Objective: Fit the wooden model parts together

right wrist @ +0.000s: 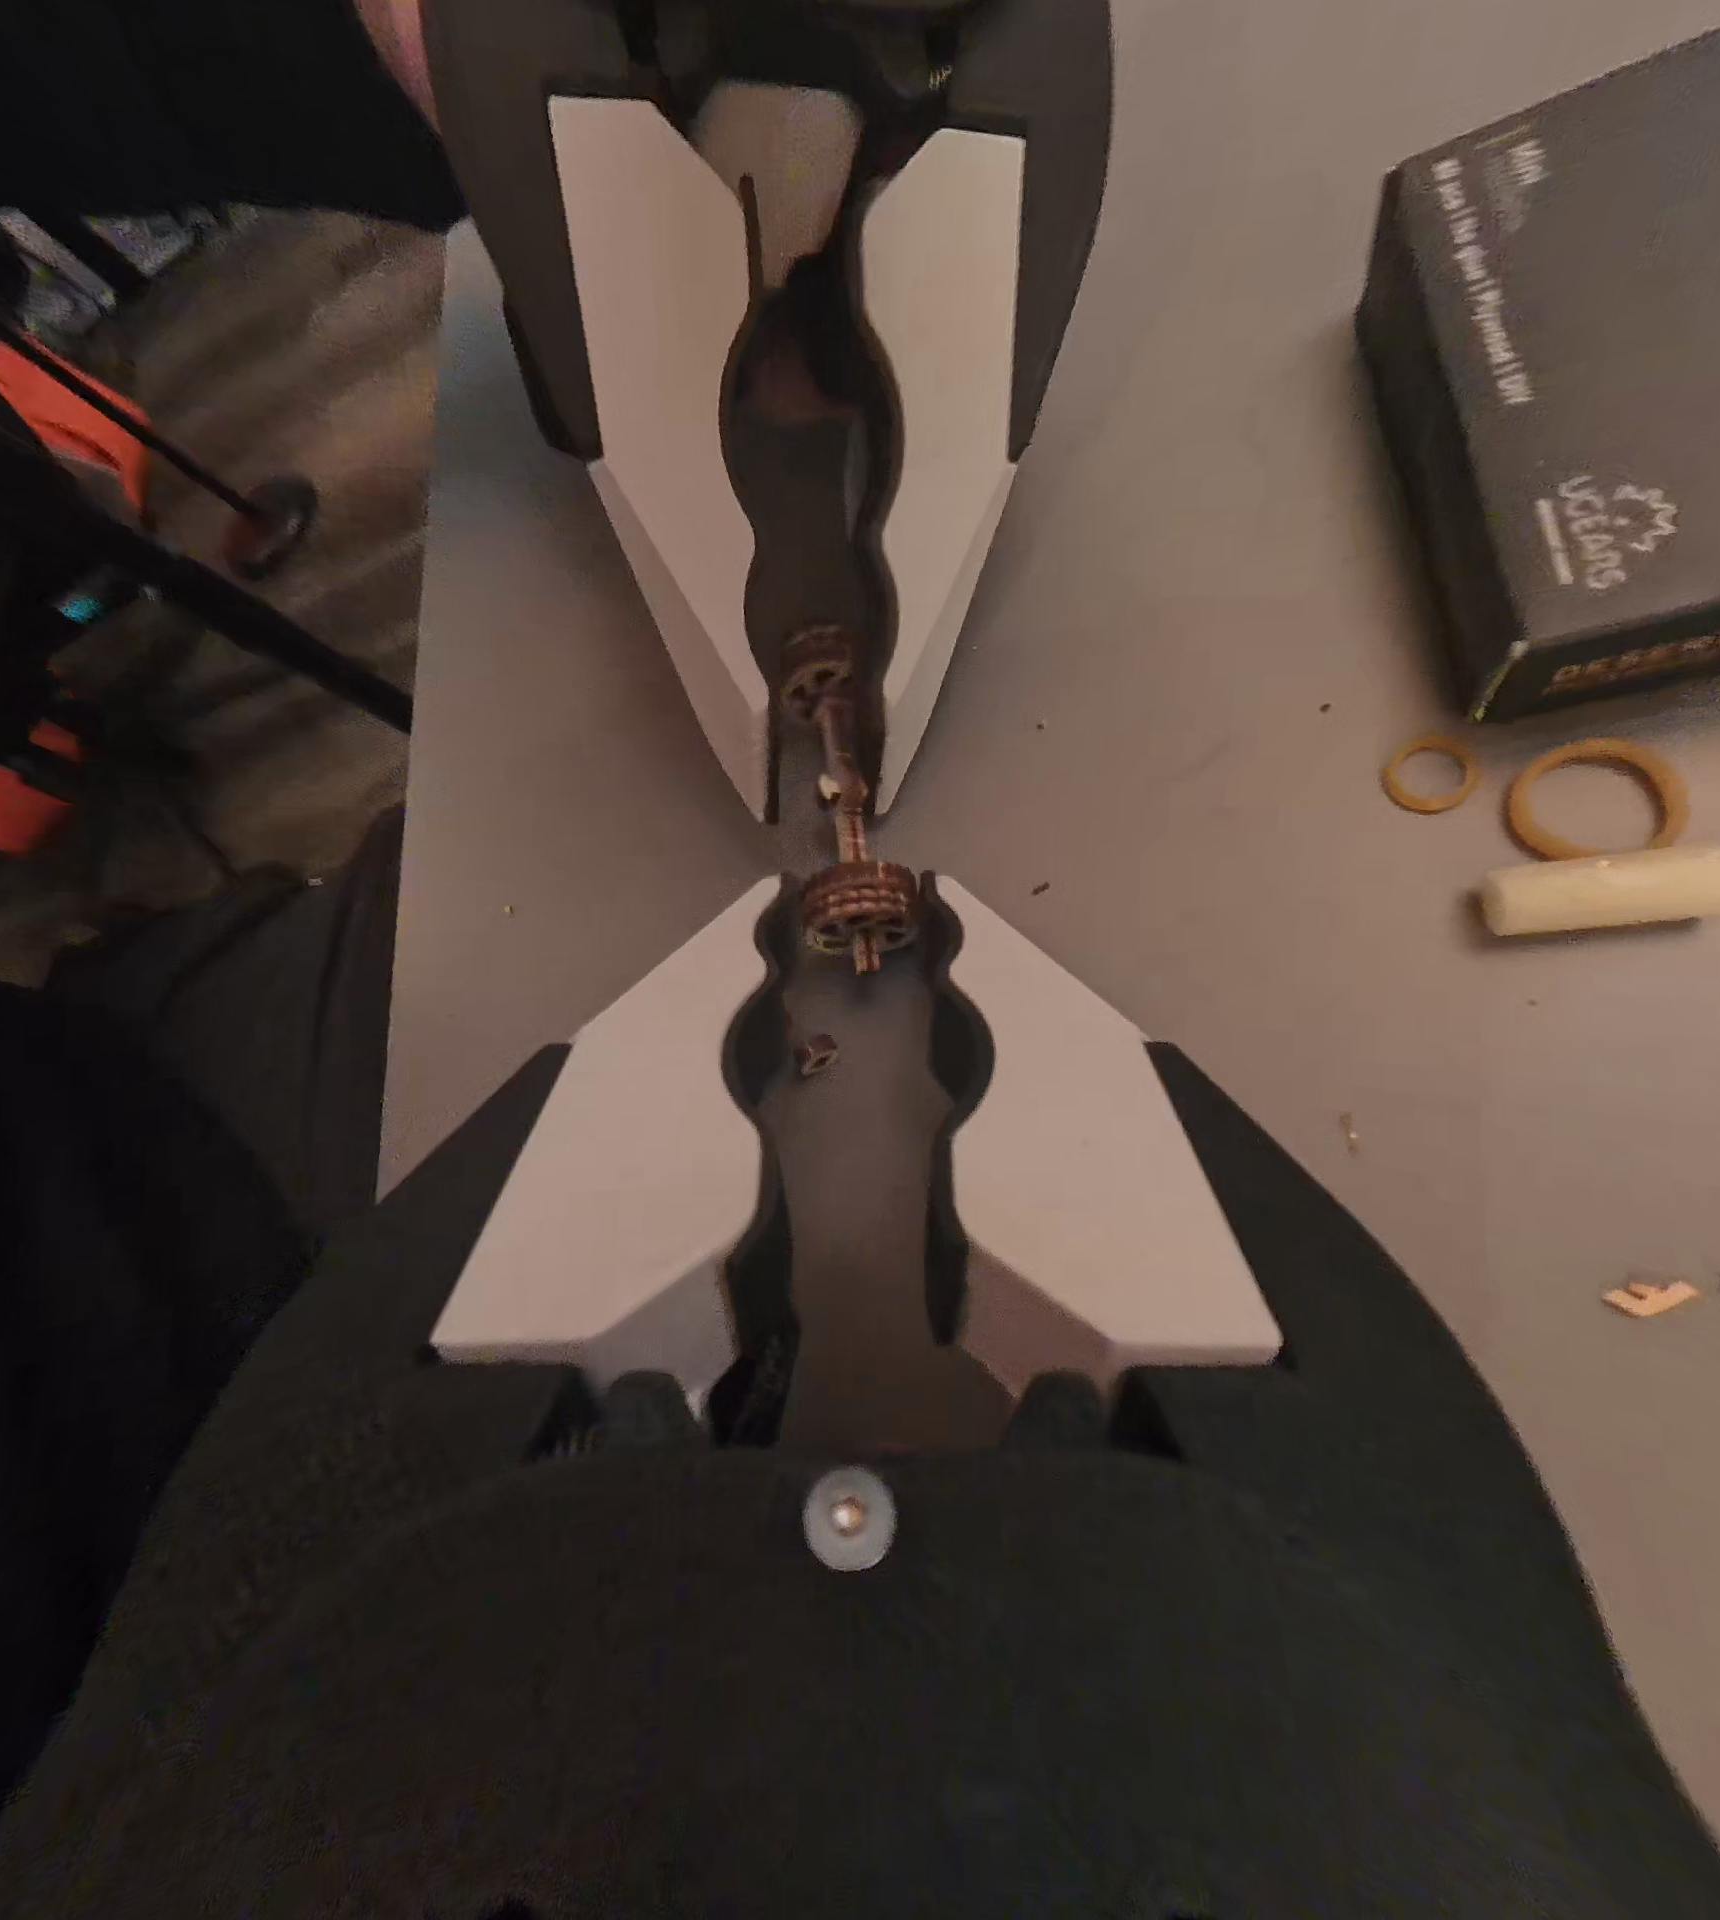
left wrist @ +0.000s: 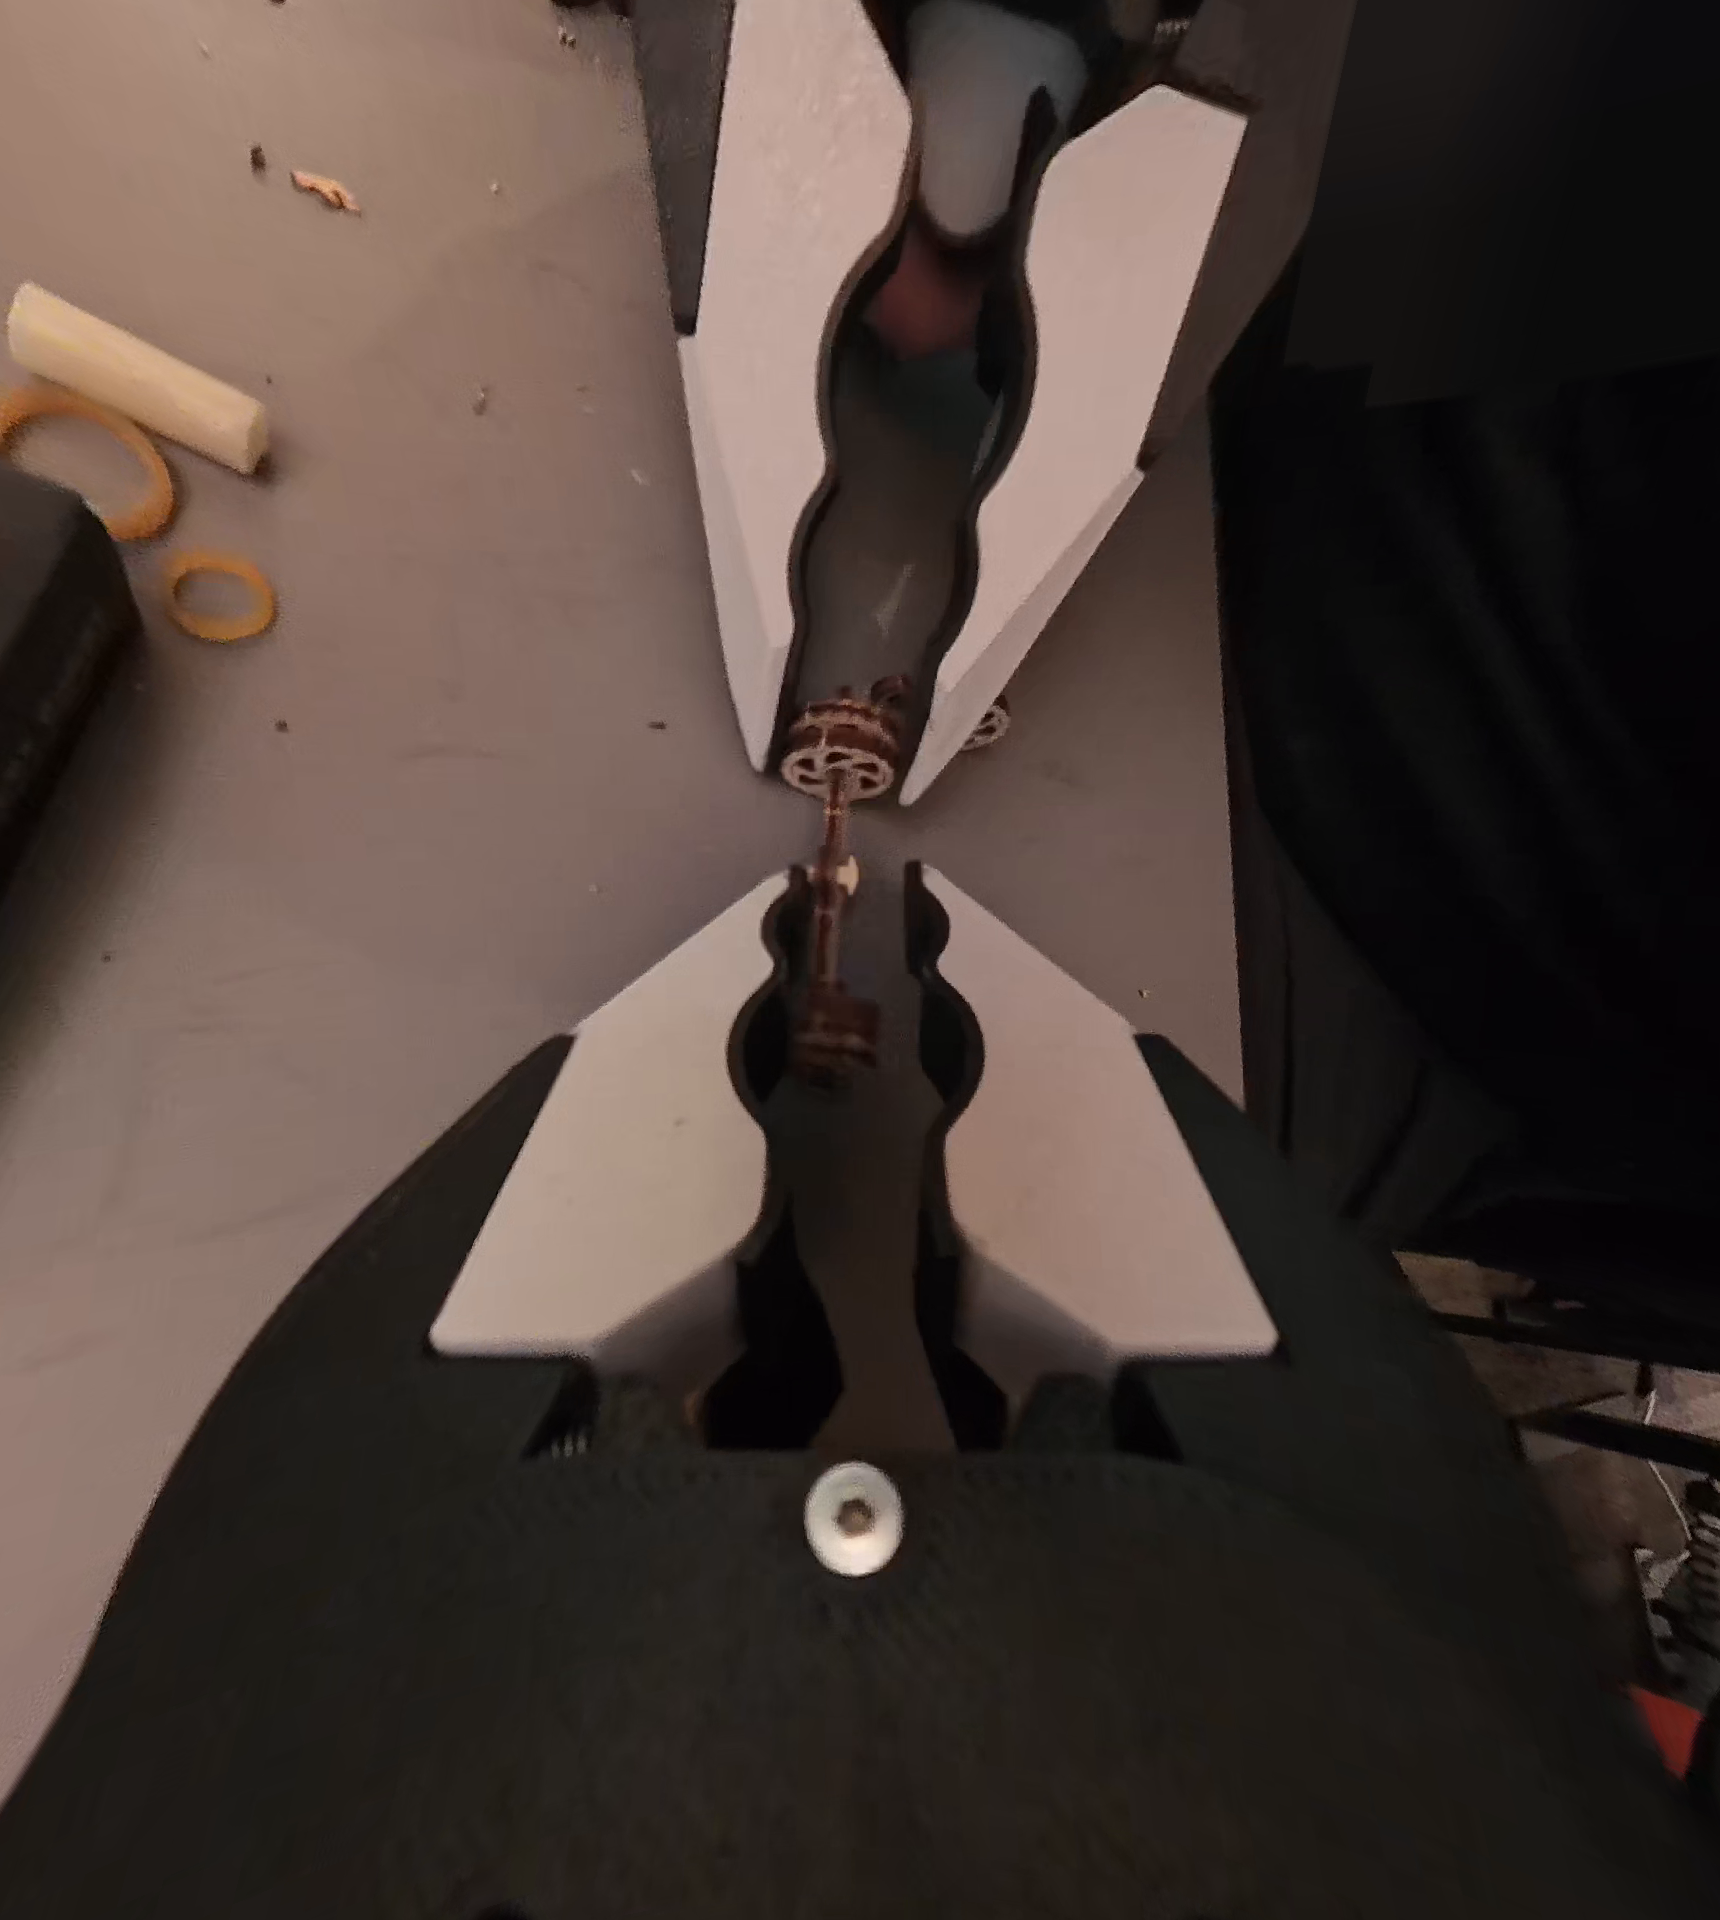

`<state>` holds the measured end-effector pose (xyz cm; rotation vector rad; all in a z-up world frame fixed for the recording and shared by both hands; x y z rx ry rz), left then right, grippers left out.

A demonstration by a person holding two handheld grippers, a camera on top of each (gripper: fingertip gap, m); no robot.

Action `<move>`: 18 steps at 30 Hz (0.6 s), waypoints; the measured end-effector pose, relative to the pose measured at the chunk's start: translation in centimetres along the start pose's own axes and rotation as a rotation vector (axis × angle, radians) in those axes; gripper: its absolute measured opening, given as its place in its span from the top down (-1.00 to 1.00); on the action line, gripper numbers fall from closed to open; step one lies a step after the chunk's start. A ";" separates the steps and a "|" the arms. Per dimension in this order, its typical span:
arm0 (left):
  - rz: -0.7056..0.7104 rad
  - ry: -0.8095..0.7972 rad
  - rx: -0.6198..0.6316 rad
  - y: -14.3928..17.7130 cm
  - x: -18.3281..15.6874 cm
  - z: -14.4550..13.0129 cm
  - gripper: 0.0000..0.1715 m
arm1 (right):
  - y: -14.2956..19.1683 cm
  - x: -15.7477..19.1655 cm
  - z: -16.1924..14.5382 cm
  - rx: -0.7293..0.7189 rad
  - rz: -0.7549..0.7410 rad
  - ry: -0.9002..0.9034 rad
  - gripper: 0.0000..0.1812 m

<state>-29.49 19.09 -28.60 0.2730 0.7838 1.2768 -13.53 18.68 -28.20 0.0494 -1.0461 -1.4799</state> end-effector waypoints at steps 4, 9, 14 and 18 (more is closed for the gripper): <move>0.055 0.030 -0.049 0.4 -1.0 -0.5 0.76 | 0.1 0.1 0.0 -0.001 0.030 0.011 0.79; 0.142 -0.011 -0.051 0.1 -2.0 -0.9 0.98 | 0.2 0.5 -0.4 0.001 0.023 0.070 0.78; 0.221 0.000 -0.065 -0.5 -2.6 -0.8 0.99 | 1.0 1.1 -0.5 -0.021 -0.089 0.159 0.71; 0.272 0.017 -0.067 -1.4 -3.2 -0.2 0.99 | 1.6 3.2 -0.2 -0.033 -0.231 0.379 0.72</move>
Point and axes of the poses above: each gripper's, where its closed fingertips meet, y back along the fingers, z out of its top, x = y × z across the jaws, the point moved 10 cm from there along y, back along the fingers, and after that the axes turned 13 degrees about -y, right-handed, at the moved point
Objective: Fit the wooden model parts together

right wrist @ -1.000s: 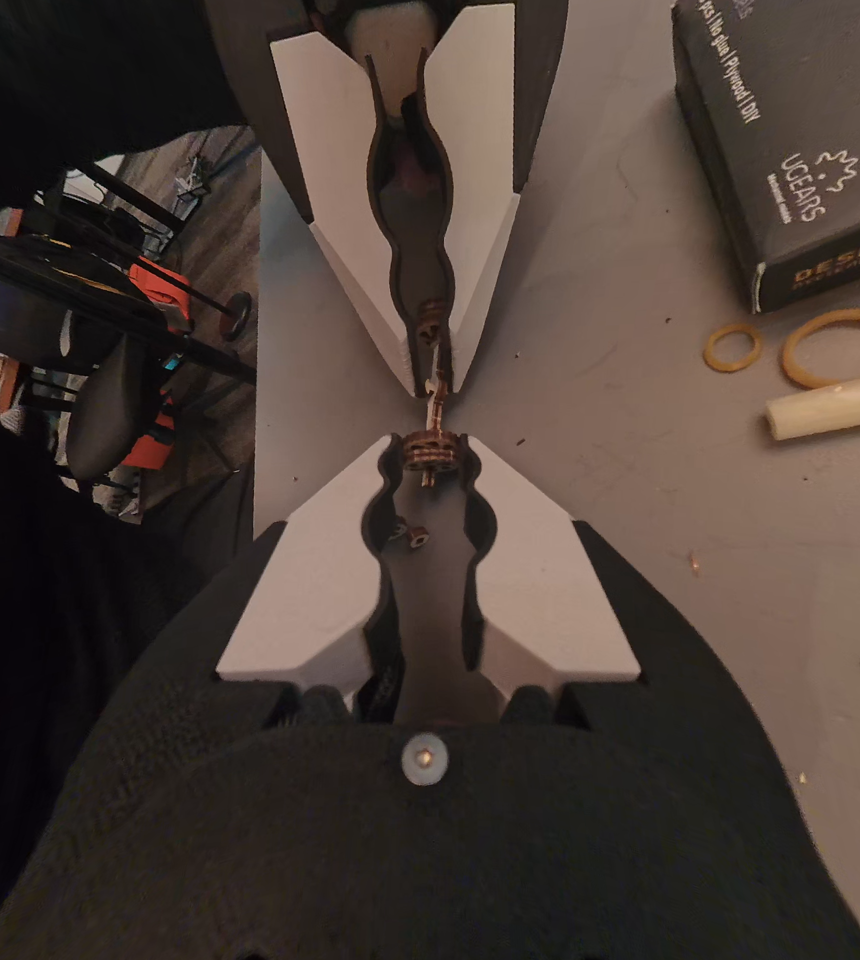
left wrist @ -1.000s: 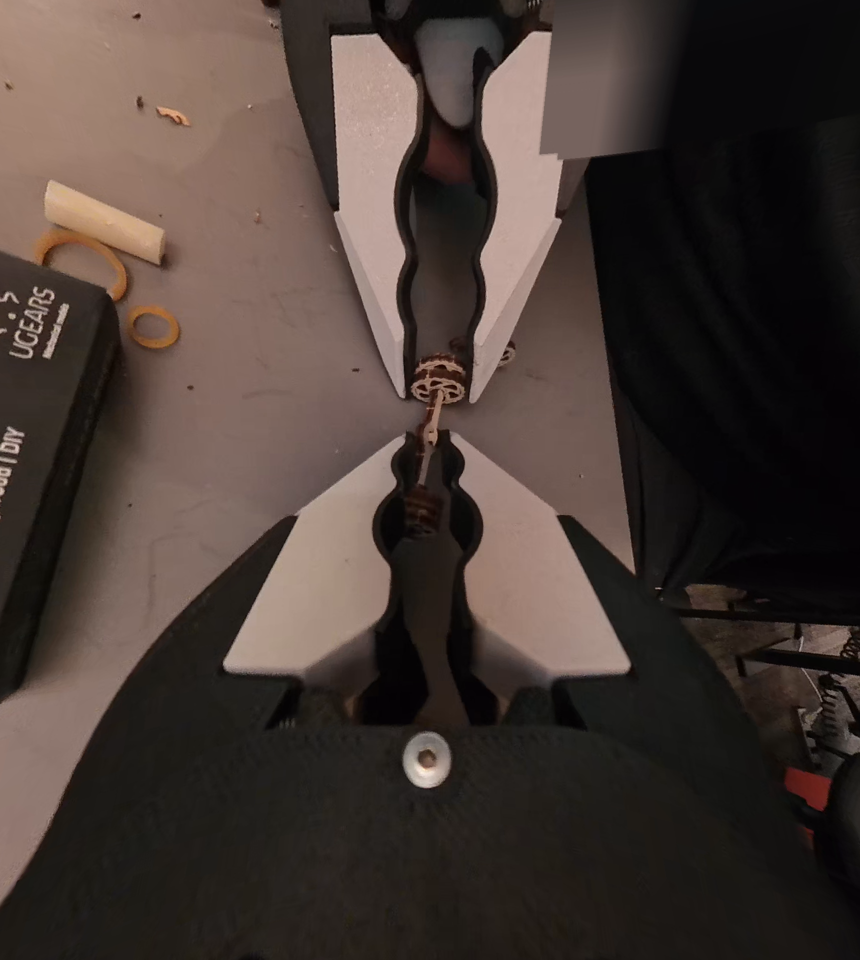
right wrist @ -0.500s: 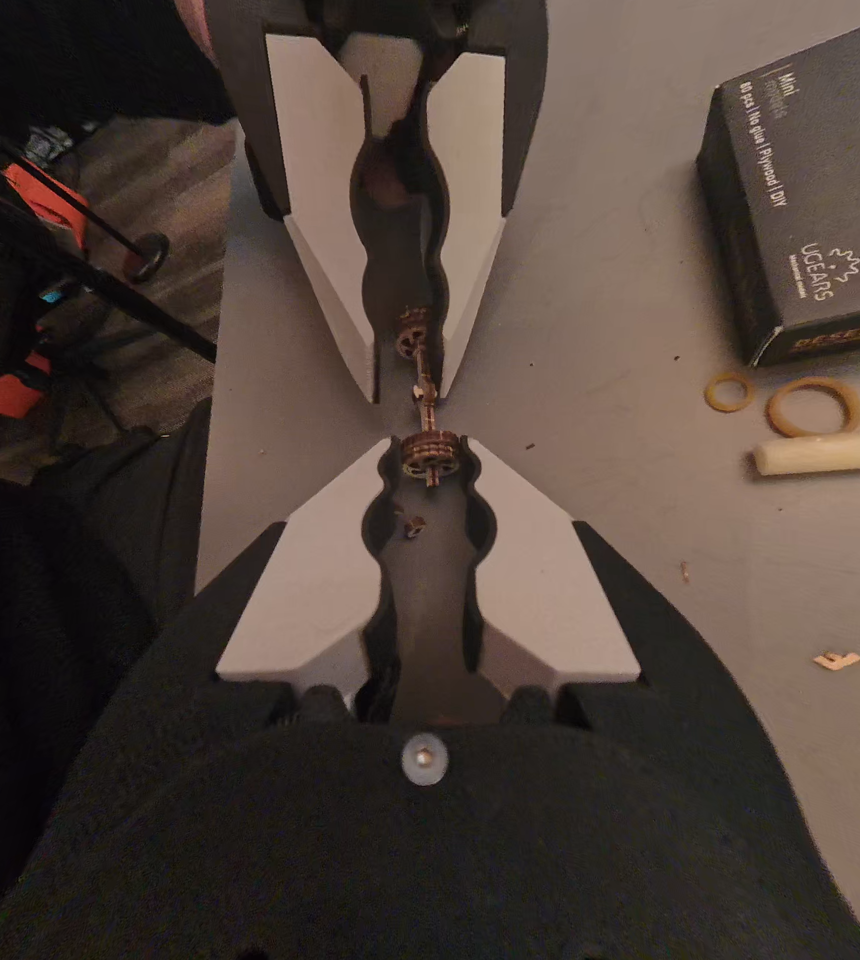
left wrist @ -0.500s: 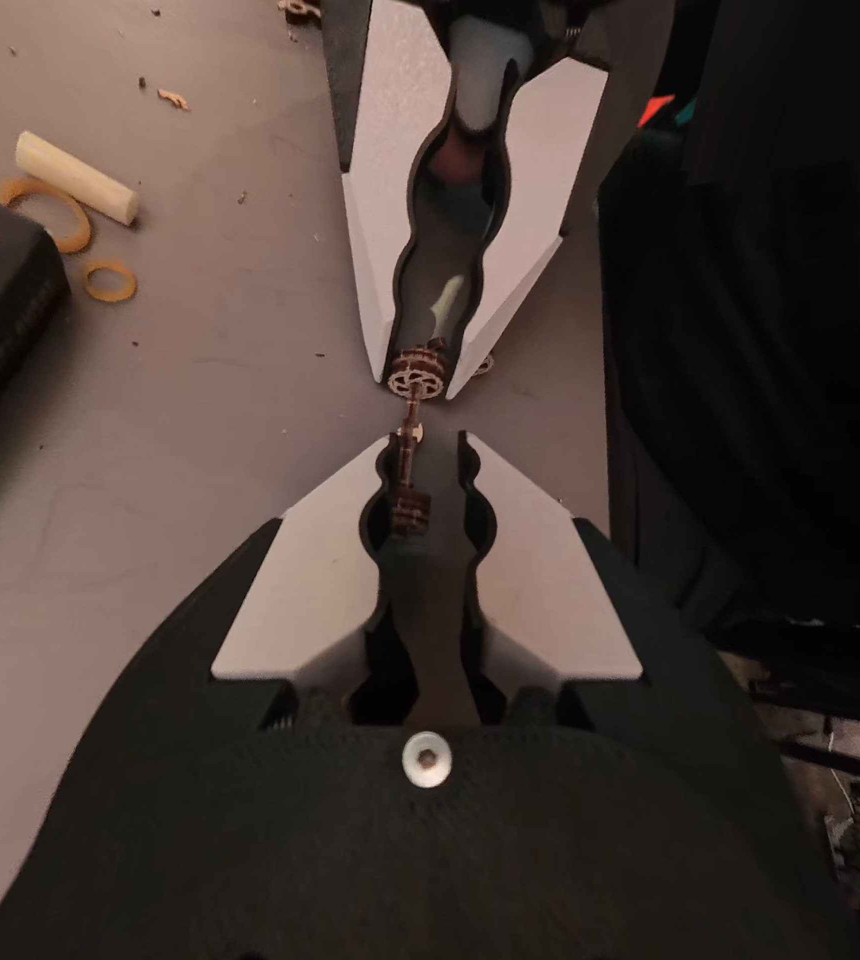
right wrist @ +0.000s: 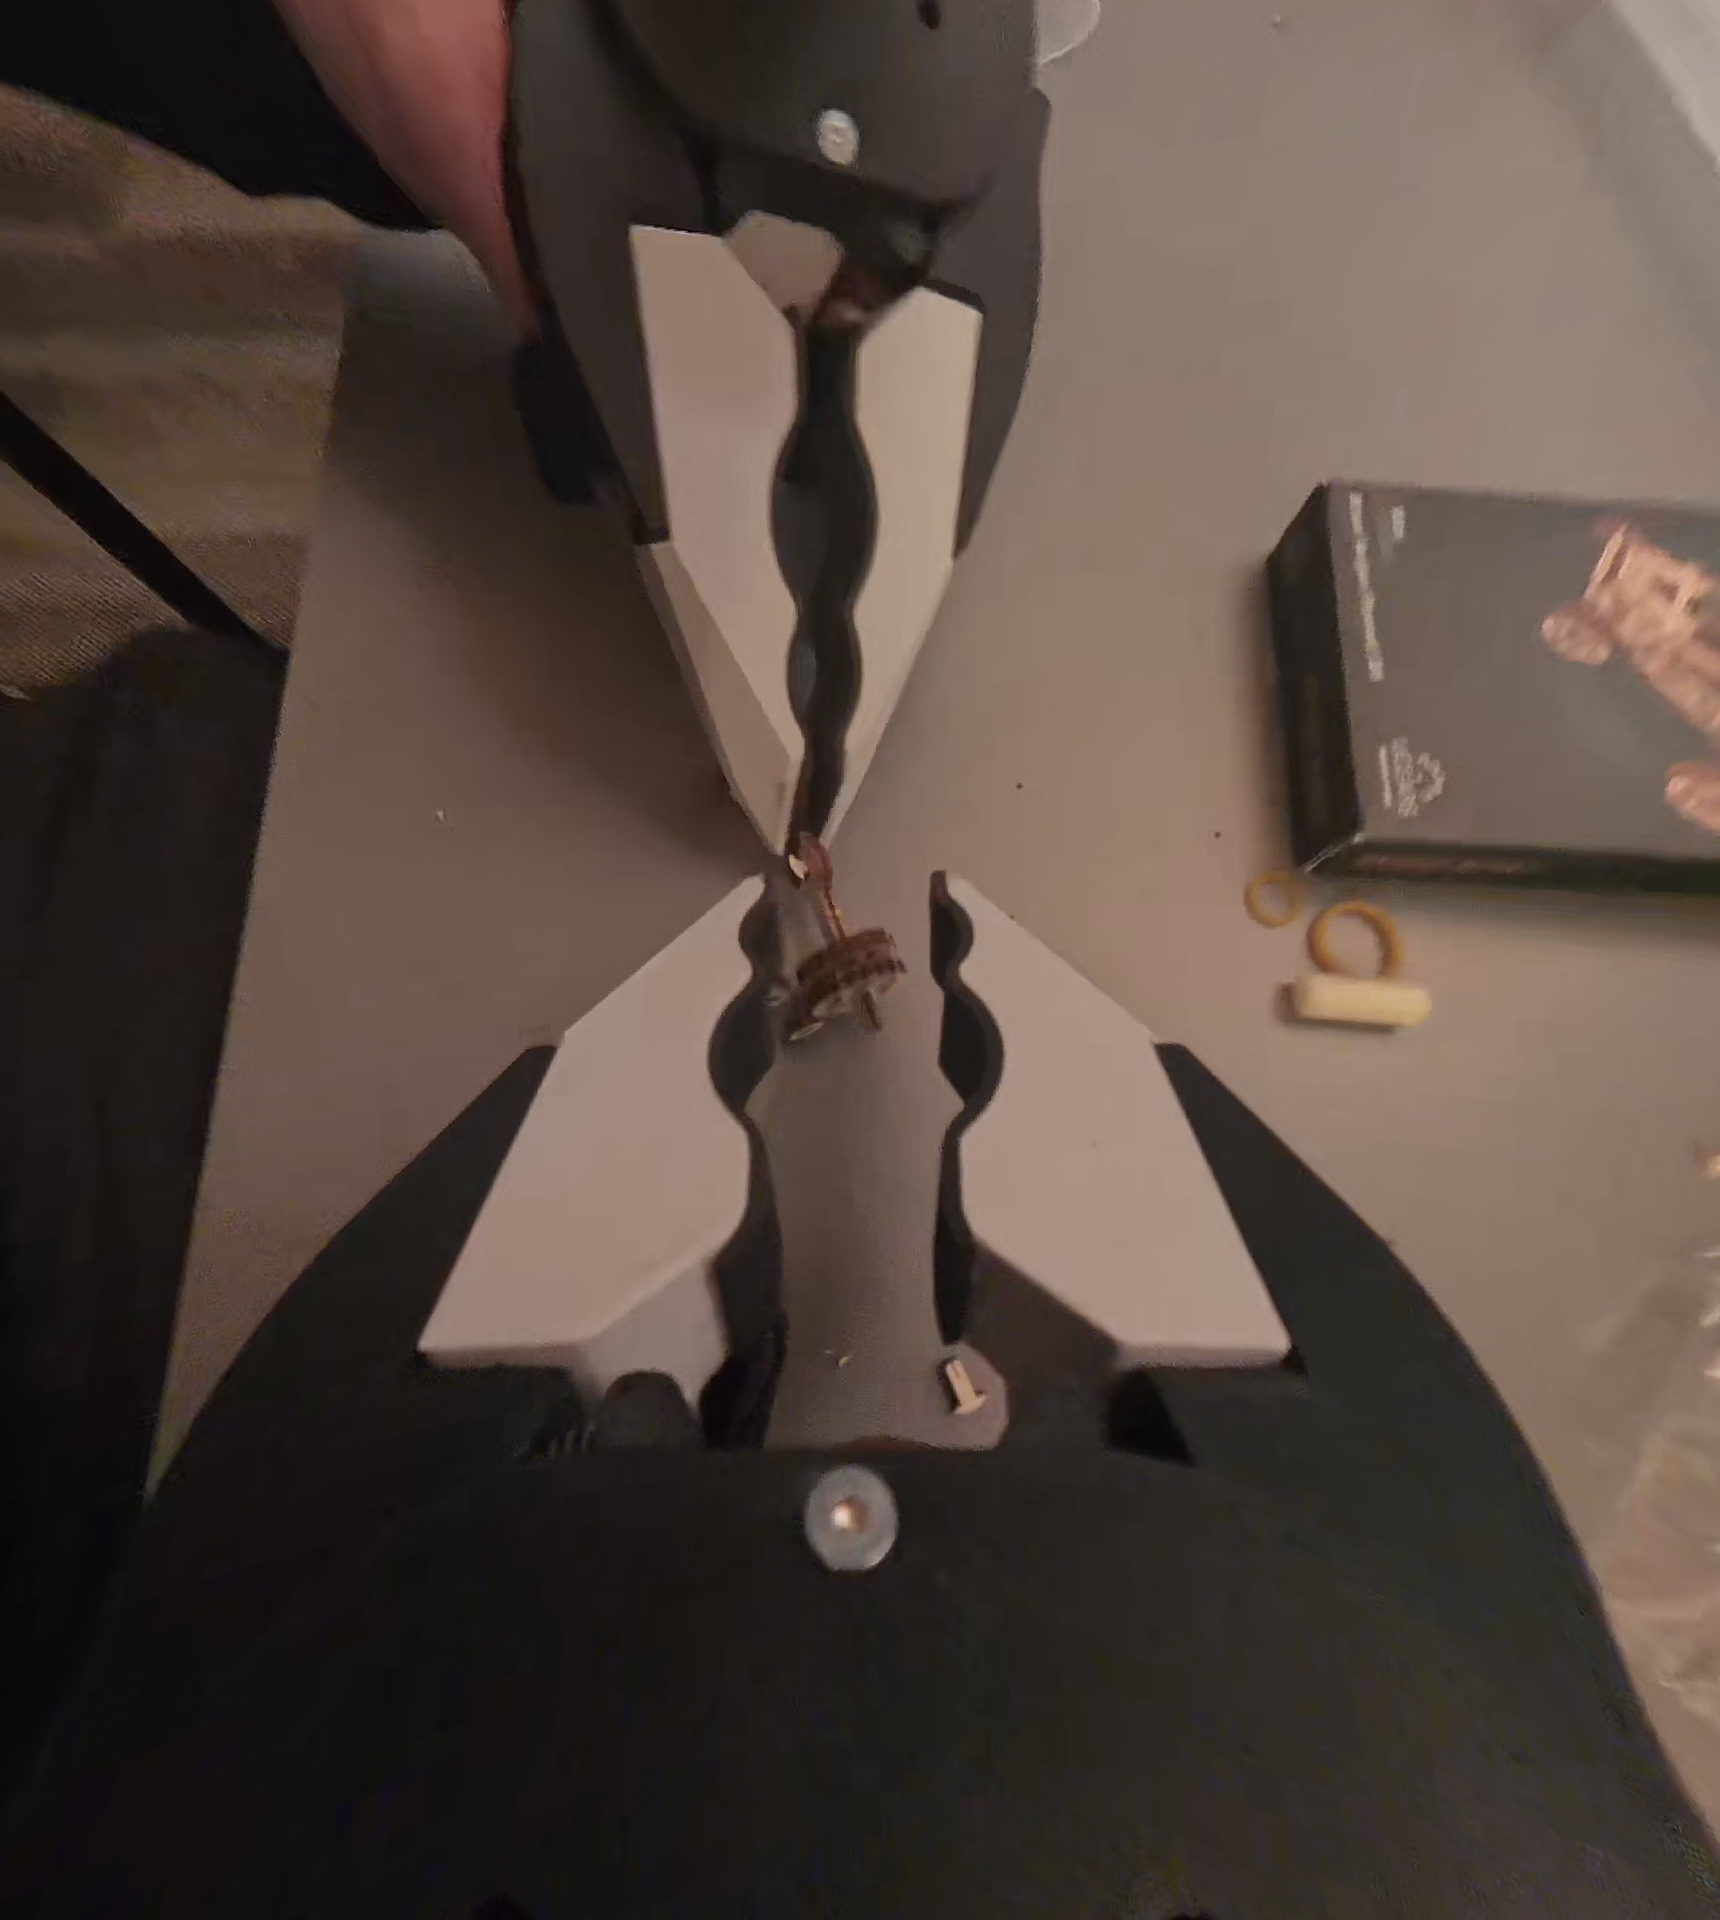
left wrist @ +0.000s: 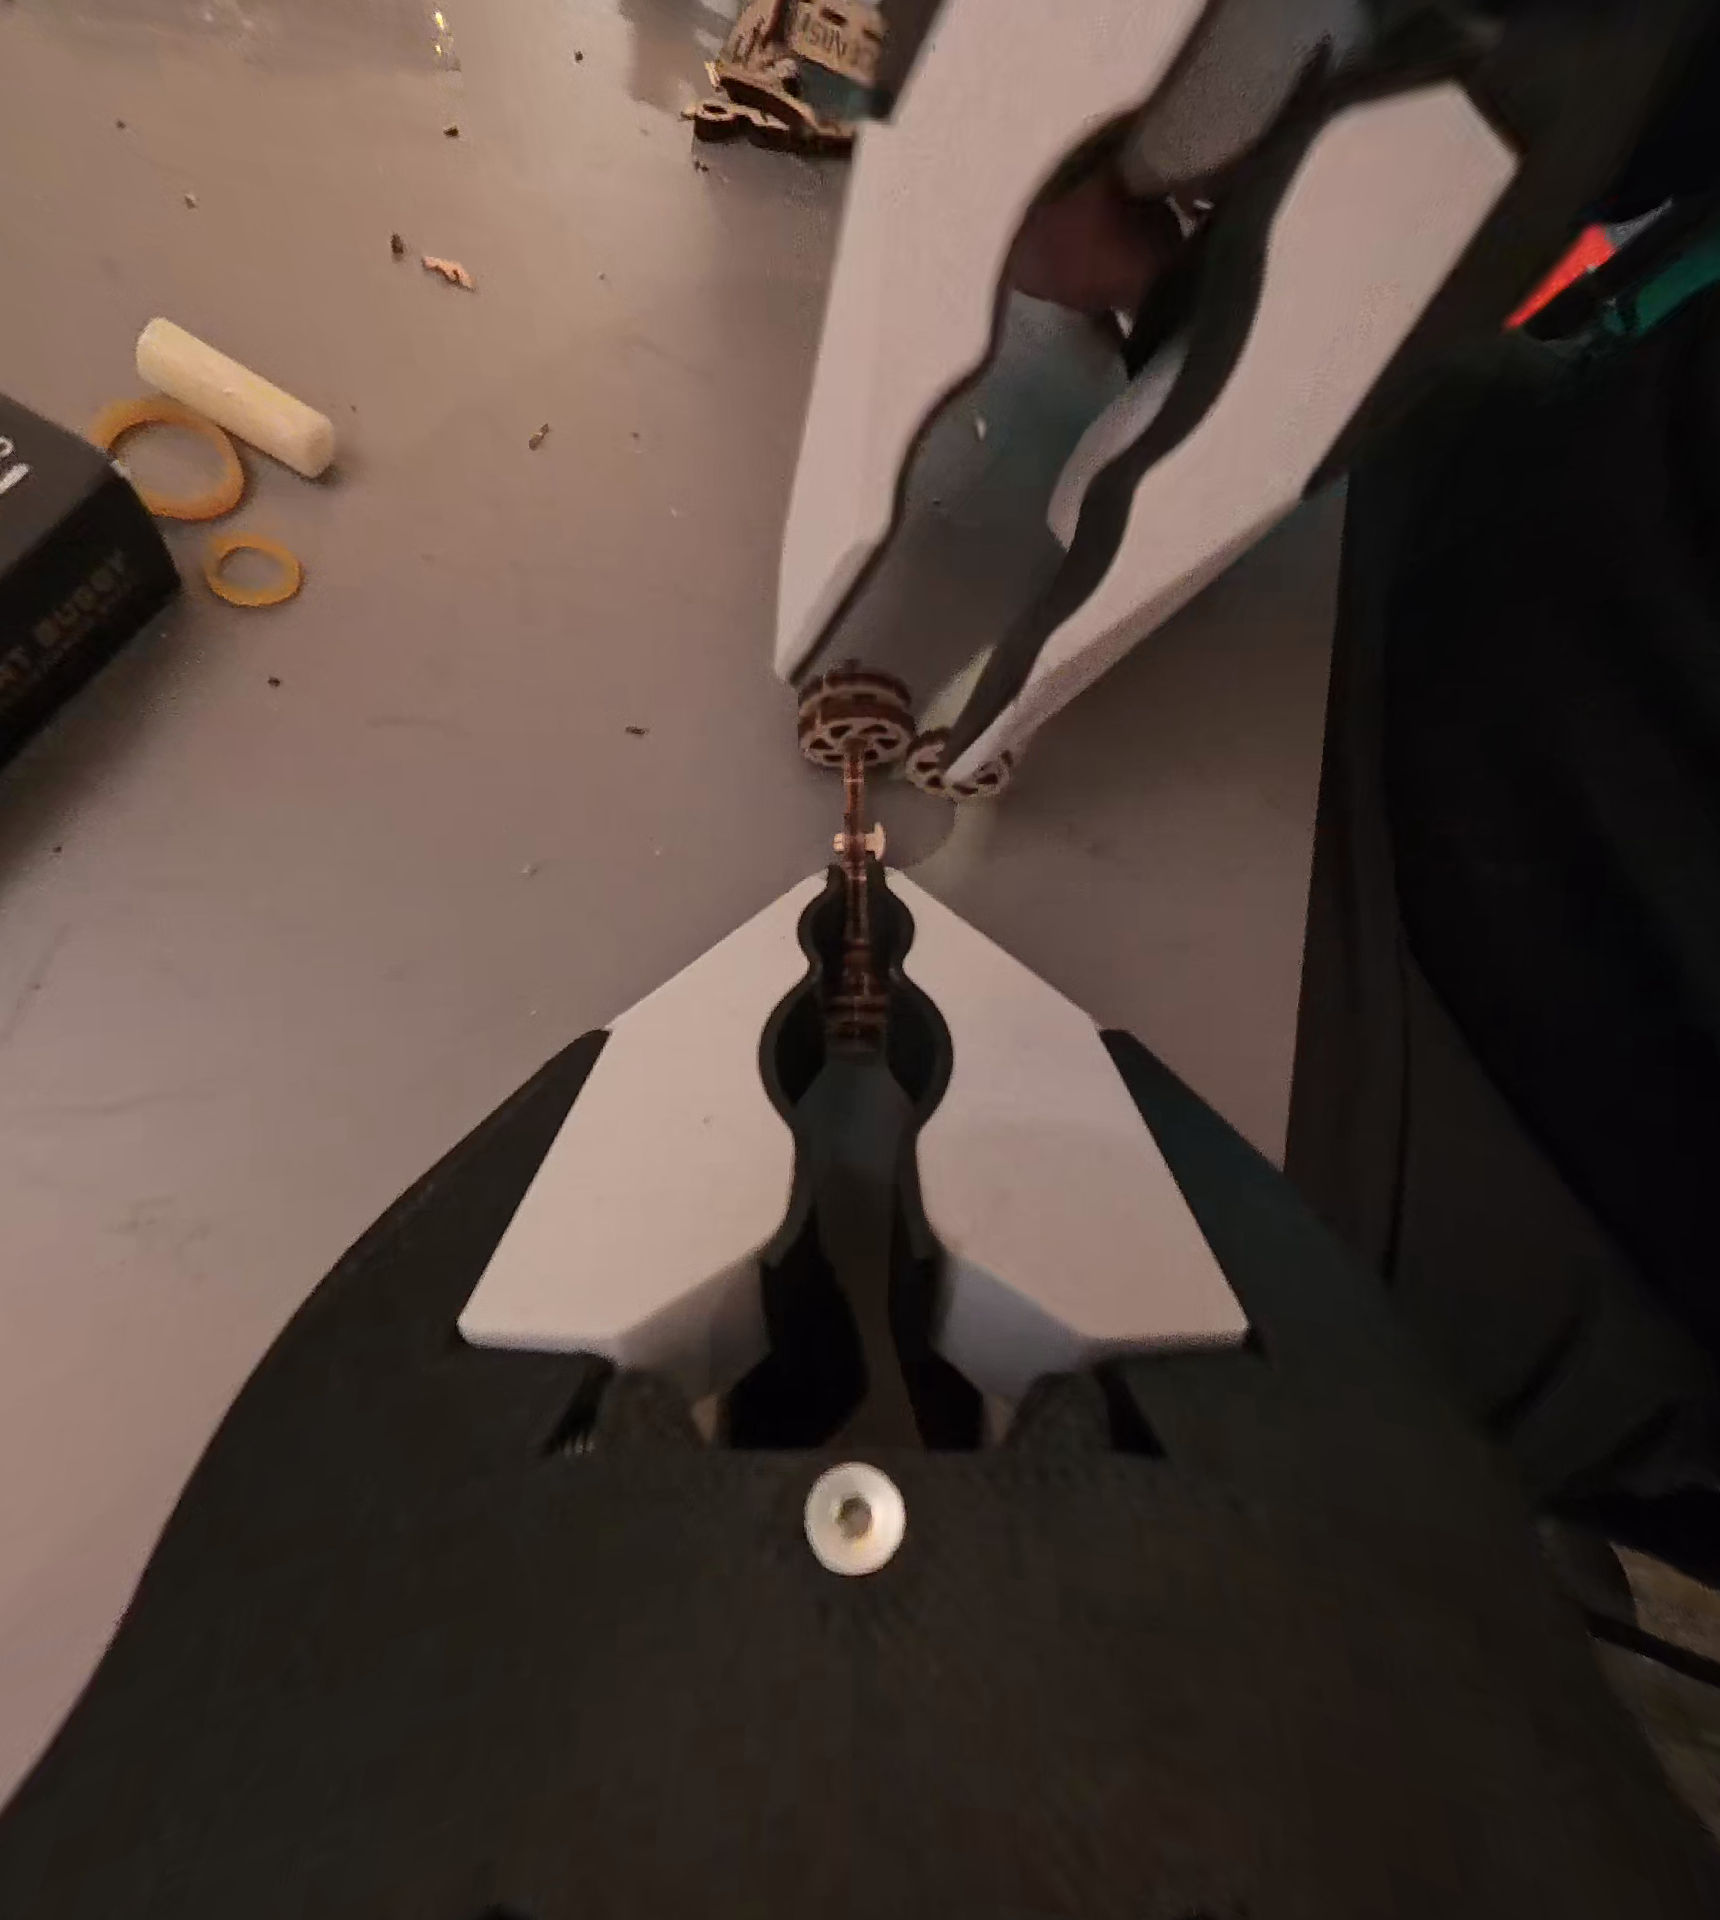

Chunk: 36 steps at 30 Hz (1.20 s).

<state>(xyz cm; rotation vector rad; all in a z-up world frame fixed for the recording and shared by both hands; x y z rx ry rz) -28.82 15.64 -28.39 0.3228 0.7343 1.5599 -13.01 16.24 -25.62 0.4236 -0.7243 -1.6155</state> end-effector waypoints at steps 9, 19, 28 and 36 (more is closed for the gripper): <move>0.079 0.000 -0.017 -0.3 -0.7 0.0 0.99 | -1.5 0.6 -1.1 0.038 -0.010 0.049 0.93; 0.089 -0.010 -0.019 -0.4 -0.7 0.1 0.99 | -1.6 -0.3 -1.3 0.017 0.082 -0.083 0.95; 0.125 -0.040 -0.014 -0.5 -0.9 0.2 0.98 | -1.8 -1.3 -1.4 0.023 0.174 -0.172 0.95; 0.167 -0.098 0.013 -0.6 -1.2 0.5 0.99 | -1.9 -1.8 -1.2 0.040 0.211 -0.214 0.97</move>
Point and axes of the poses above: each gripper's, where its closed fingertips meet, y back along the fingers, z out of its top, x = y × z across the jaws, the point moved 10 cm from there along y, back along the fingers, and after that the axes turned 13 degrees about -y, right-handed, at the moved point
